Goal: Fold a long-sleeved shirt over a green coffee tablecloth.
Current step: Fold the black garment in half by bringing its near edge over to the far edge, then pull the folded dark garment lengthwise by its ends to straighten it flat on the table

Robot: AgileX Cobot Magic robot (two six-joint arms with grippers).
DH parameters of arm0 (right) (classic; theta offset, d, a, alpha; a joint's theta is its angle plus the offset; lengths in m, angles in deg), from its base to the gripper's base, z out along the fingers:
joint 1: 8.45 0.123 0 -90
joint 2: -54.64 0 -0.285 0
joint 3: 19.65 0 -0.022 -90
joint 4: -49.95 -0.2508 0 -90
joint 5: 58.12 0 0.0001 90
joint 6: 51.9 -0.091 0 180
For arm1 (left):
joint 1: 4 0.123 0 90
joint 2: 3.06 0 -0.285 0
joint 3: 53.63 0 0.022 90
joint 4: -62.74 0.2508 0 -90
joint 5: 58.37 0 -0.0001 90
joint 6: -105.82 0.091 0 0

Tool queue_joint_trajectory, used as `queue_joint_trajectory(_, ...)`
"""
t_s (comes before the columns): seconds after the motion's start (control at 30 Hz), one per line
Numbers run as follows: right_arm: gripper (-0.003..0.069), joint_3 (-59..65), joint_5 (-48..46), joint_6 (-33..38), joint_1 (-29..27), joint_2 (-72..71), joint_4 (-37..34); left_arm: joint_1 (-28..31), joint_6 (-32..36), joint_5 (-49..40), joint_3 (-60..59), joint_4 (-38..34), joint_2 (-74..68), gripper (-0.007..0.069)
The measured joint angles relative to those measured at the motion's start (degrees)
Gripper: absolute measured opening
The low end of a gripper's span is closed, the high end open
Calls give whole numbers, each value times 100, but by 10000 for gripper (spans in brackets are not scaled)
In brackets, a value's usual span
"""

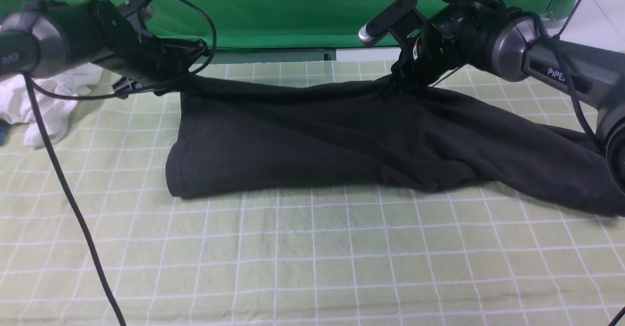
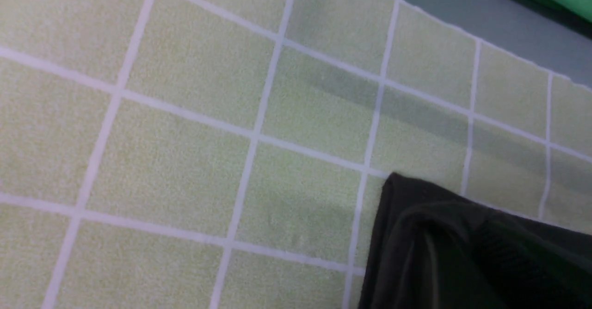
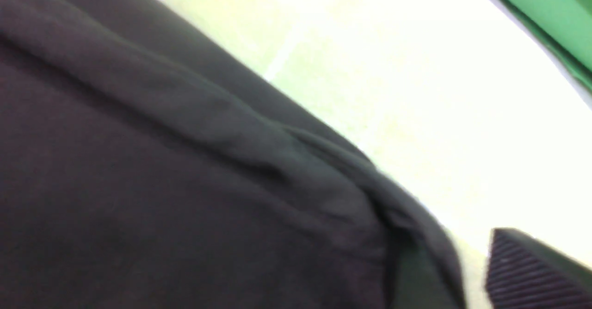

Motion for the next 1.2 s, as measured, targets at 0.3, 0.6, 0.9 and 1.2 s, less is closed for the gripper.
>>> queue_joint_trajectory(0.3, 386, -138, -55, -203, -176, -9, 290, 80, -23, -405, 708, 20, 122, 398)
queue_joint_trajectory(0.6, 197, -1226, -674, -308, -213, -150, 281, 92, 210, -2215, 1859, -155, 308, 459)
queue_joint_trajectory(0.9, 247, -1360, -1275, -308, -213, -169, 124, 42, 633, -3408, 1859, -213, 297, 195)
queue_joint_trajectory(1.2, 128, -1368, -2098, -282, -213, -169, 9, -361, 766, -3922, 1404, -102, -103, 27)
